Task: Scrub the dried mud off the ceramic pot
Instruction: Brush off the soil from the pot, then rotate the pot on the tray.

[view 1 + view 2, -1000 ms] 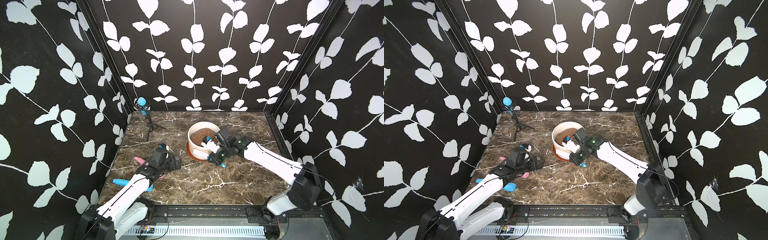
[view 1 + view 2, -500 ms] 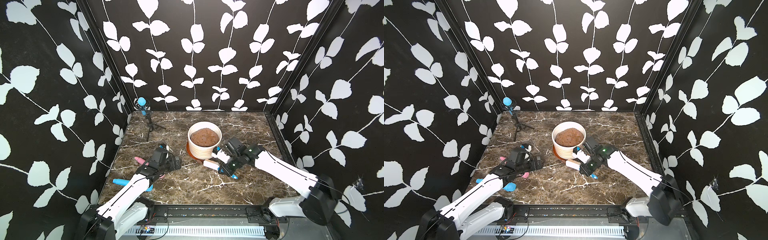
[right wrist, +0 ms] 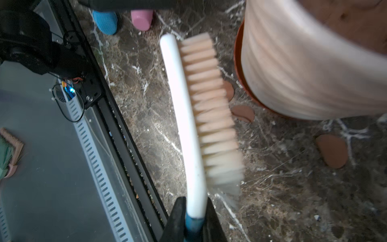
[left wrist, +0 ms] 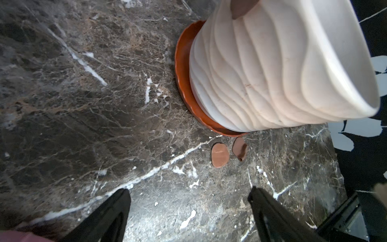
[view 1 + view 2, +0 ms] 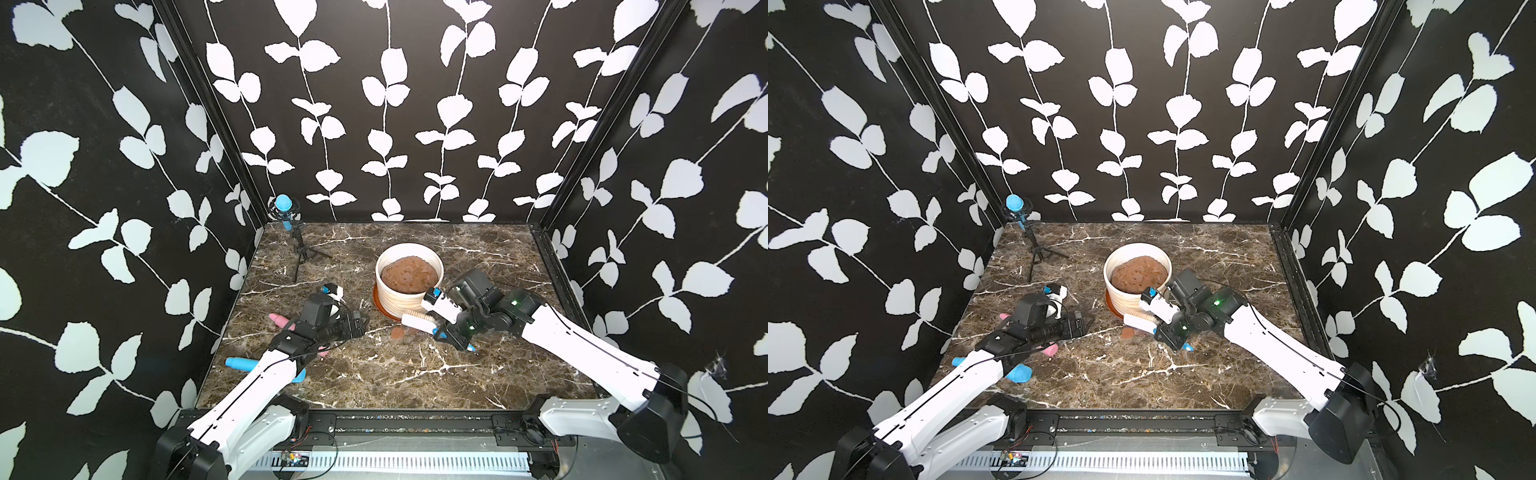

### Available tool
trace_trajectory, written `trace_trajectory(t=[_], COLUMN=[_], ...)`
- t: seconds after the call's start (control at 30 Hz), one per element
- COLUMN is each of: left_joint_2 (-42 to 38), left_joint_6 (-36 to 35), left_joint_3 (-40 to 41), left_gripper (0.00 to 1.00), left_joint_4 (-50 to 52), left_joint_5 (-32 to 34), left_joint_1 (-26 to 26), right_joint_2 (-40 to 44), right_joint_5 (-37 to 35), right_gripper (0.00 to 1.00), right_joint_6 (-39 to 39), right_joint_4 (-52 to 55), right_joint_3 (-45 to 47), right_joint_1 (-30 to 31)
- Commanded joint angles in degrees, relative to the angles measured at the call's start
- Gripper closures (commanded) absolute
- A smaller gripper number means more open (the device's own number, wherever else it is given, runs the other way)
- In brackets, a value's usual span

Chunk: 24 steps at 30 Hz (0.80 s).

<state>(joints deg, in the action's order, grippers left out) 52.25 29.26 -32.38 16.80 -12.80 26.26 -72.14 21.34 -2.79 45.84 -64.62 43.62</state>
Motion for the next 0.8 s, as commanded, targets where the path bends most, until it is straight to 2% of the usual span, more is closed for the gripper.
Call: trace_trajectory(t=[0.0, 0.03, 0.1, 0.17, 0.3, 0.37, 0.5, 0.6, 0.77], left_joint_2=[-1.9, -1.4, 0.0, 1.6, 4.7, 7.6, 15.4, 19.9, 27.5], left_joint_6=[-9.6, -12.0, -16.2, -21.1, -34.6, -41.9, -59.1, -70.1, -78.2], left_joint_3=[-8.2, -10.7, -14.4, -17.5, -20.1, -23.4, -32.1, -35.7, -39.5], left_gripper=[0.08, 0.08, 0.13, 0.17, 0.16, 0.15, 0.11, 0.08, 0.17], left_joint_4=[3.5, 5.4, 7.7, 8.5, 5.6, 8.4, 18.5, 21.6, 22.9], left_joint_5=[3.7, 5.5, 5.0, 0.8, -11.7, -14.6, -17.3, -16.0, -12.6], left_joint_1=[5.4, 7.5, 9.5, 9.9, 10.3, 10.4, 10.6, 10.6, 10.6], right_joint_2=[3.3, 4.4, 7.0, 9.9, 16.8, 20.1, 22.8, 22.5, 22.5], right_joint_5=[-7.4, -10.4, -15.9, -22.0, -37.9, -41.6, -42.3, -41.1, -37.6], right_gripper=[1.0, 1.0, 1.0, 1.0, 1.0, 1.0, 1.0, 1.0, 1.0], right_joint_6=[0.2, -0.7, -2.5, -3.6, -0.8, 0.1, 2.1, 2.4, 2.3], right_joint_4=[-4.3, -3.6, -2.9, -3.1, -7.9, -11.2, -13.3, -13.0, -13.7], right_joint_3=[-2.7, -3.2, -3.5, -3.0, 1.6, 5.1, 8.9, 9.9, 11.2], right_joint_1=[0.2, 0.2, 0.1, 0.0, -0.4, -0.9, -2.2, -2.9, -4.0])
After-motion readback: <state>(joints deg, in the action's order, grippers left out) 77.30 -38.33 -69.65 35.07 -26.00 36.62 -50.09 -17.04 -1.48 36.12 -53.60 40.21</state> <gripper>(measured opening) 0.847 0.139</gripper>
